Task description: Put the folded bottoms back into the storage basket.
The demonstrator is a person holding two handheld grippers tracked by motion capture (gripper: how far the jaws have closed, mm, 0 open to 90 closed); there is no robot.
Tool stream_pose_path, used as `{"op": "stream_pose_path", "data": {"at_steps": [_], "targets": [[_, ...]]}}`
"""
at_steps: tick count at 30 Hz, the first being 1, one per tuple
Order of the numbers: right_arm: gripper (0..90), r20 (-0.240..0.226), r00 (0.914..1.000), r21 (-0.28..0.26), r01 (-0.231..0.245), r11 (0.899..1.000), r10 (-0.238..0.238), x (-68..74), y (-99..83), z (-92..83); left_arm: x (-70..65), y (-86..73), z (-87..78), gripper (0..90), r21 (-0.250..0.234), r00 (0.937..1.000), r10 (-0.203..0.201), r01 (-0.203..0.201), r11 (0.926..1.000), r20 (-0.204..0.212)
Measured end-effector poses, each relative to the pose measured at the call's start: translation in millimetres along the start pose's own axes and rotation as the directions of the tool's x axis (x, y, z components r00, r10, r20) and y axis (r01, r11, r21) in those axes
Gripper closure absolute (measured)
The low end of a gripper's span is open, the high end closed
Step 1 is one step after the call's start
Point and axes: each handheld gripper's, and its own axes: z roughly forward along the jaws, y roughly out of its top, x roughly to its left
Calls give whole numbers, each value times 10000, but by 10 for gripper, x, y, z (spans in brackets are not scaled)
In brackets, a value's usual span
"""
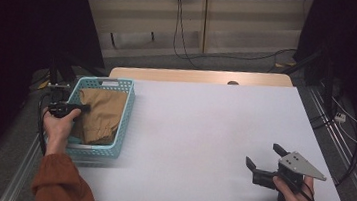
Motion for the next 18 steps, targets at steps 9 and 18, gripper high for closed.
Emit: {"op": "stream_pose_path", "data": {"at_steps": [9, 18], "targets": [[17, 0, 10000, -6, 7, 10000, -7, -1, 0, -1, -1, -9, 52, 847, 238, 9989, 257, -247, 9994, -386], [16, 11, 10000, -9, 1, 10000, -1, -2, 0, -3, 55, -43, 102, 844, 346, 9987, 207, -192, 9992, -458]]}}
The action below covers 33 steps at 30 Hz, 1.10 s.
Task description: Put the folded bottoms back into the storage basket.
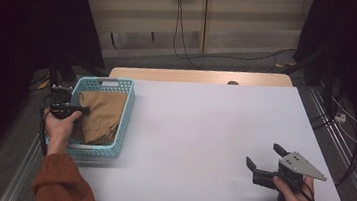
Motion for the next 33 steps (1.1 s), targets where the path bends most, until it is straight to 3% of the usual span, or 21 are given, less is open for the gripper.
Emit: {"op": "stream_pose_path", "data": {"at_steps": [11, 12, 16, 25, 33], "targets": [[16, 2, 10000, -1, 2, 10000, -2, -1, 0, -1, 29, -18, 48, 836, 170, 9998, 41, -38, 9998, -198], [17, 8, 10000, -6, -8, 10000, 8, -1, 0, -1, 47, -15, 41, 835, 431, 9993, 315, -306, 9986, -197], [17, 4, 10000, 3, -8, 10000, 8, -2, 0, -1, 36, -26, 86, 834, 433, 9995, 65, -52, 9990, -306], [16, -3, 10000, 14, 9, 10000, -9, 1, -3, 10, 66, 16, 157, 828, 737, 9996, 158, -139, 9972, -249], [17, 37, 10000, 22, -23, 10000, 23, -4, -3, 10, 72, 15, 182, 797, 530, 9992, 251, -234, 9983, -310]]}}
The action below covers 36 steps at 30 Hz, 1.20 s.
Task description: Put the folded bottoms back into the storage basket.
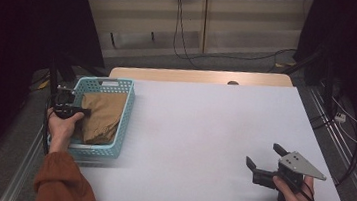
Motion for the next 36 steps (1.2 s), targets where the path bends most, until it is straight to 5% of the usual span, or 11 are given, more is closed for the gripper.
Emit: {"op": "stream_pose_path", "data": {"at_steps": [5, 8, 11, 17, 21, 24, 29, 36], "targets": [[16, 6, 10000, -6, -15, 10000, 15, -1, 0, -5, -11, -1, -3, 786, -50, 10000, 5, -5, 10000, -47], [17, -3, 10000, -3, 1, 10000, -1, 0, 0, -1, -24, 14, -20, 795, -40, 9994, 353, -353, 9994, -44], [16, -25, 10000, -3, 21, 10000, -21, 4, 1, 1, -33, 10, 4, 779, -169, 9999, 127, -129, 9998, -113], [18, 7, 10000, -28, -2, 10000, 2, -1, 3, -6, -51, 19, -47, 616, -281, 9984, 387, -399, 9988, -422], [18, 16, 10000, -44, 4, 10000, -4, -2, 5, -11, -120, 40, -102, 516, -644, 9936, 881, -927, 9936, -714], [18, 13, 10000, -54, 28, 10000, -28, -3, 5, -13, -150, 40, -102, 450, -970, 9922, 719, -819, 9919, -1021], [18, 19, 10000, -69, -5, 10000, 5, -7, 7, -18, -154, 32, -157, 411, -1139, 9929, 788, -888, 9895, -892], [18, 17, 10000, -74, -1, 10000, 1, -9, 6, -18, -159, 36, -281, 247, -1976, 9923, 657, -856, 9765, -1053]]}}
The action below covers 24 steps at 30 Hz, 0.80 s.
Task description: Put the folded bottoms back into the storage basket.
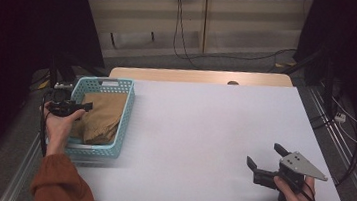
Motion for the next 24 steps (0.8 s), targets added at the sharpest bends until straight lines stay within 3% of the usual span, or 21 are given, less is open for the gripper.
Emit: {"op": "stream_pose_path", "data": {"at_steps": [2, 4, 9, 13, 15, 16, 18, 19, 24], "targets": [[18, 1, 10000, -1, -10, 10000, 10, -3, 0, 0, 0, 8, -20, 184, -213, 9995, -214, 219, 9995, 232], [18, 2, 10000, 8, -21, 10000, 21, -6, -2, 3, -25, 20, -48, 174, -104, 10000, -56, 56, 9999, -28], [18, -44, 10000, 38, -41, 10000, 41, -11, -8, 23, -24, 40, -154, 87, -1041, 9977, -486, 533, 9931, 466], [18, -39, 10000, 33, -79, 10000, 79, -16, -9, 26, -36, 28, -180, 49, -1054, 9973, -728, 731, 9917, 66], [18, -30, 9999, 52, -125, 9999, 125, -20, -10, 31, -67, 22, -206, 50, -925, 9985, -540, 535, 9943, -33], [18, -8, 9999, 46, -127, 9999, 127, -22, -11, 35, -71, 18, -235, 51, -1104, 9980, -622, 633, 9919, 127], [18, -17, 9999, 50, -144, 9999, 144, -22, -9, 41, -68, 4, -311, 50, -1830, 9947, -694, 824, 9796, 762], [18, -24, 9999, 57, -140, 9999, 141, -24, -10, 44, -76, 3, -345, 47, -1912, 9934, -625, 801, 9783, 960], [18, -41, 9998, 85, -177, 9998, 178, -27, -12, 60, -113, -58, -438, 48, -2052, 9944, -316, 519, 9773, 1010]]}}
